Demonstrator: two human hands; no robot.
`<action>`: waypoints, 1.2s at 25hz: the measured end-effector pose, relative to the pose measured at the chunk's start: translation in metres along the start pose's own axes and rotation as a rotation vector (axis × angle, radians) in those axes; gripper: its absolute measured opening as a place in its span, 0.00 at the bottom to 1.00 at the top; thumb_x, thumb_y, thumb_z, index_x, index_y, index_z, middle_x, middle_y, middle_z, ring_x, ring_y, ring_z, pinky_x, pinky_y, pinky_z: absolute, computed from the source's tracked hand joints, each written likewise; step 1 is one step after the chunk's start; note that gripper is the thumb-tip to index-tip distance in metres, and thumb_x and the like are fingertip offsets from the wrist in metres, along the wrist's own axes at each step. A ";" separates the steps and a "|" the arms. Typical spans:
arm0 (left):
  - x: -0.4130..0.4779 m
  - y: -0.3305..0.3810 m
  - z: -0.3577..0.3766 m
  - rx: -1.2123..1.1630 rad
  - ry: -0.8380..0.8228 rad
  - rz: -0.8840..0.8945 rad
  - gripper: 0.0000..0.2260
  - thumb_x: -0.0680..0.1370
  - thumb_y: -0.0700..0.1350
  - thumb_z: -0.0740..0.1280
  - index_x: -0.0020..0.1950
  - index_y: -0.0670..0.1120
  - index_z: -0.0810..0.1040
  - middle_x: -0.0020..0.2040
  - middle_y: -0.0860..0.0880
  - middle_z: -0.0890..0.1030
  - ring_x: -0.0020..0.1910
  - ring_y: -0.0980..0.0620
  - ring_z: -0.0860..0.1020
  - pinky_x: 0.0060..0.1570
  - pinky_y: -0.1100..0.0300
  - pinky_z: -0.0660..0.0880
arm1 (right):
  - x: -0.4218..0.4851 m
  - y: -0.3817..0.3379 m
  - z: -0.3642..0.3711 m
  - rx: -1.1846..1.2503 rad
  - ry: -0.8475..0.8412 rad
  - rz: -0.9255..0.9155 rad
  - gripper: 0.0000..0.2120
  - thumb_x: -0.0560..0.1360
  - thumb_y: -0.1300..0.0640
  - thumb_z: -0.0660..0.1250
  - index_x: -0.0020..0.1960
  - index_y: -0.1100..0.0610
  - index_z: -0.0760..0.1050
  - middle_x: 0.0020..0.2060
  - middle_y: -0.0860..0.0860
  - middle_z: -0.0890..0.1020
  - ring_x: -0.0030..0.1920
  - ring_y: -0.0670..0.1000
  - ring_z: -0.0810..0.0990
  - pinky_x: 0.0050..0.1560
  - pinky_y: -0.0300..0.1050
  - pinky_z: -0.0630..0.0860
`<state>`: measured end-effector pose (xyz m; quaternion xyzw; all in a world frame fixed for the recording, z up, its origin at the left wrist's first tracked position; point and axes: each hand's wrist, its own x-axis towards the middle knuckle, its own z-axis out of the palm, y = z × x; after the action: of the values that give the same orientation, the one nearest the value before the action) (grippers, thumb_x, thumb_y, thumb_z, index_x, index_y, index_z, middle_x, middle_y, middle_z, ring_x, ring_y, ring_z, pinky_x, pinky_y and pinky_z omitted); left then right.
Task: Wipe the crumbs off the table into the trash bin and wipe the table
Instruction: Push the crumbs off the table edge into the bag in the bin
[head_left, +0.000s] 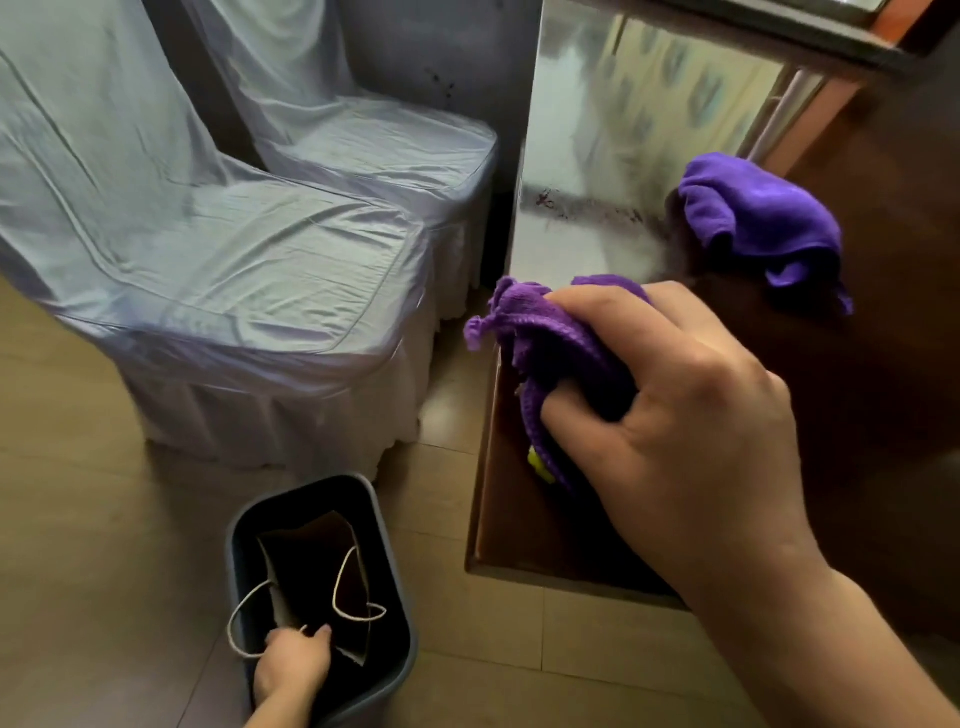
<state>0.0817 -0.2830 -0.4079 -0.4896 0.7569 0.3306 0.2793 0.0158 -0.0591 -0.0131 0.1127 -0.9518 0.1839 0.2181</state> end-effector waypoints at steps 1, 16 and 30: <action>0.003 0.002 0.003 0.001 0.036 0.005 0.21 0.75 0.50 0.67 0.58 0.34 0.71 0.56 0.34 0.79 0.57 0.36 0.76 0.51 0.50 0.72 | 0.000 0.001 0.000 -0.005 0.005 0.010 0.19 0.69 0.43 0.66 0.60 0.40 0.76 0.50 0.47 0.79 0.44 0.60 0.82 0.40 0.56 0.80; -0.023 -0.004 -0.040 -0.044 0.402 0.394 0.09 0.73 0.39 0.64 0.51 0.44 0.81 0.42 0.41 0.81 0.39 0.41 0.77 0.37 0.54 0.73 | 0.000 0.001 0.002 0.008 0.027 0.041 0.19 0.69 0.44 0.67 0.61 0.41 0.75 0.50 0.48 0.80 0.45 0.61 0.81 0.42 0.56 0.79; -0.205 0.004 -0.163 -0.103 0.564 0.645 0.13 0.69 0.41 0.72 0.54 0.49 0.82 0.45 0.46 0.83 0.43 0.44 0.79 0.44 0.51 0.75 | 0.017 0.036 -0.034 0.699 -0.066 0.310 0.19 0.66 0.58 0.74 0.56 0.45 0.81 0.47 0.44 0.87 0.48 0.45 0.85 0.54 0.53 0.81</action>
<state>0.1365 -0.2934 -0.1519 -0.3124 0.9005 0.2915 -0.0807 0.0031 -0.0150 0.0121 0.0408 -0.8441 0.5242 0.1053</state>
